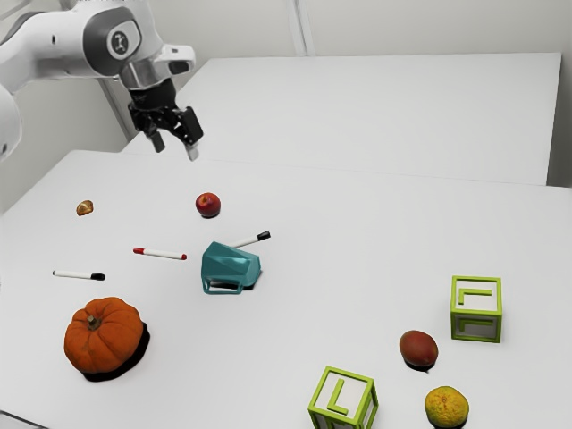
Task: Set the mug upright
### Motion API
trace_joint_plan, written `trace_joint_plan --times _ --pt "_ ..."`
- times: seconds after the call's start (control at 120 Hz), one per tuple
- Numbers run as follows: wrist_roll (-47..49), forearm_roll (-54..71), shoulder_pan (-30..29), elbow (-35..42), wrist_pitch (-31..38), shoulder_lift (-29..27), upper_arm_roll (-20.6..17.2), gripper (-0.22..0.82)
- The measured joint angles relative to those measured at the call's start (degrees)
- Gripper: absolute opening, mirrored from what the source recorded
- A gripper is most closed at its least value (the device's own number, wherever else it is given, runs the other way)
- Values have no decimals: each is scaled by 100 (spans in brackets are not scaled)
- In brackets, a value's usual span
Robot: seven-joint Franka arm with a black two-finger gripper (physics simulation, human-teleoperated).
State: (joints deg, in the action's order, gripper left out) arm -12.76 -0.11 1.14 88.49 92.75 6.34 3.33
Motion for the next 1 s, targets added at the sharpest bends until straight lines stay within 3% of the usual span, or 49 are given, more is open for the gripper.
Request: trace_joint_plan --times 0.158,0.533,0.725,1.0 --pt "-67 -80 -5 240 122 -120 64 60" --pt "-337 -2330 -37 1445 72 63 1074 60" --pt "-783 -3067 -32 1543 91 631 1404 60" --pt "-1420 -3629 -231 1338 202 1447 1484 60"
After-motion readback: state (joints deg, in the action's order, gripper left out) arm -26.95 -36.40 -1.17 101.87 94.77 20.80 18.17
